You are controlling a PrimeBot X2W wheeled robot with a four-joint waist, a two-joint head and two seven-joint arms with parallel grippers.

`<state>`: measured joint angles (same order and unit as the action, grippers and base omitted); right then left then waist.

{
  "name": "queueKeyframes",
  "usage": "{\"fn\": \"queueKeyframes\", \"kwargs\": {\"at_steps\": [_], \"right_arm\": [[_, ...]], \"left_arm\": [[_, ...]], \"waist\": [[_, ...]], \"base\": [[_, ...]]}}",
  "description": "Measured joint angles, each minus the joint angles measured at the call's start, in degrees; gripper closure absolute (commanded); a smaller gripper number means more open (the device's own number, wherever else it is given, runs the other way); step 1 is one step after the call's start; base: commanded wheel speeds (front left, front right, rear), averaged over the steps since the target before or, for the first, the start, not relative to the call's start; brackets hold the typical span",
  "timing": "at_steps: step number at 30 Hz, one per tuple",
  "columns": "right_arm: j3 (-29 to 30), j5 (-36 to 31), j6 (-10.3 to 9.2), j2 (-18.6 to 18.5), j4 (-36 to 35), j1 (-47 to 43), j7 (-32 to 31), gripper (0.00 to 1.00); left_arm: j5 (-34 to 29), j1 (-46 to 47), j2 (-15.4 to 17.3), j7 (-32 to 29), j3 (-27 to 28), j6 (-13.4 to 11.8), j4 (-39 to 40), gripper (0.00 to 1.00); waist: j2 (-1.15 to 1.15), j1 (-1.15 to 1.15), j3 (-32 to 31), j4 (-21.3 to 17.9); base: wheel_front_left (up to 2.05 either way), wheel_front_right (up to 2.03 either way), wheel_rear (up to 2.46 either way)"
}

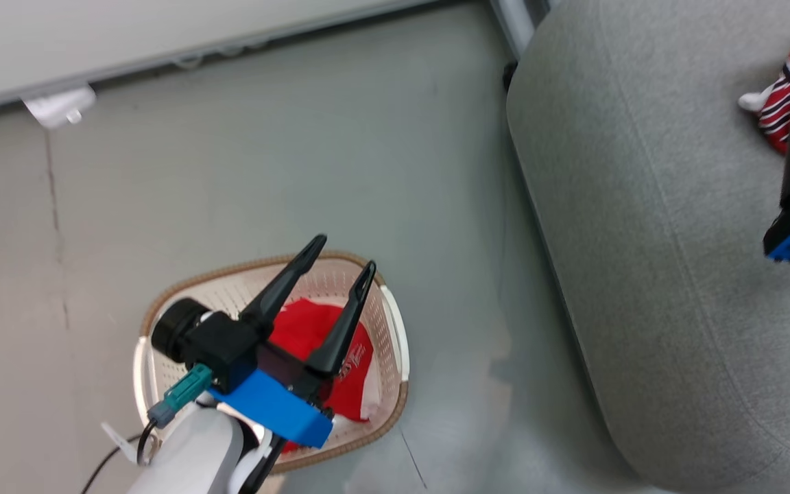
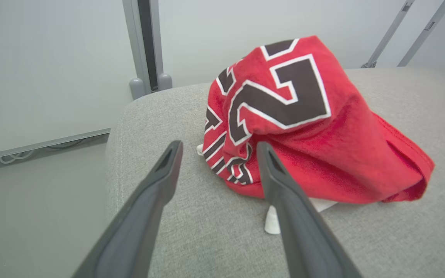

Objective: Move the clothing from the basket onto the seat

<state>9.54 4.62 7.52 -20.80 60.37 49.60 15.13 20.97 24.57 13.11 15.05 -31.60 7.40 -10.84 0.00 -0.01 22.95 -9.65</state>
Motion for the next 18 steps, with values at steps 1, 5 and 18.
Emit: {"fn": "queueKeyframes", "kwargs": {"at_steps": [1,5,18], "right_arm": [[-0.3,-0.2,0.00,0.3,-1.2,-1.4,0.0,0.00],[-2.5,-1.0,0.00,1.9,-6.6,-7.5,0.0,0.00],[-10.2,0.2,0.00,9.9,-28.9,-28.6,-4.1,0.00]], "left_arm": [[0.2,-1.0,-0.4,0.0,0.7,0.0,-0.3,0.00],[0.6,-6.2,-2.0,0.0,4.5,0.0,-1.2,0.00],[-0.8,-18.5,-4.2,0.0,16.0,0.0,-2.5,0.00]], "waist": [[0.00,0.00,-1.3,0.1],[0.00,-0.01,-6.9,0.6],[0.00,-0.01,-19.0,3.6]], "base": [[0.00,0.00,0.00],[0.00,0.00,0.00],[0.00,0.00,0.00]]}}
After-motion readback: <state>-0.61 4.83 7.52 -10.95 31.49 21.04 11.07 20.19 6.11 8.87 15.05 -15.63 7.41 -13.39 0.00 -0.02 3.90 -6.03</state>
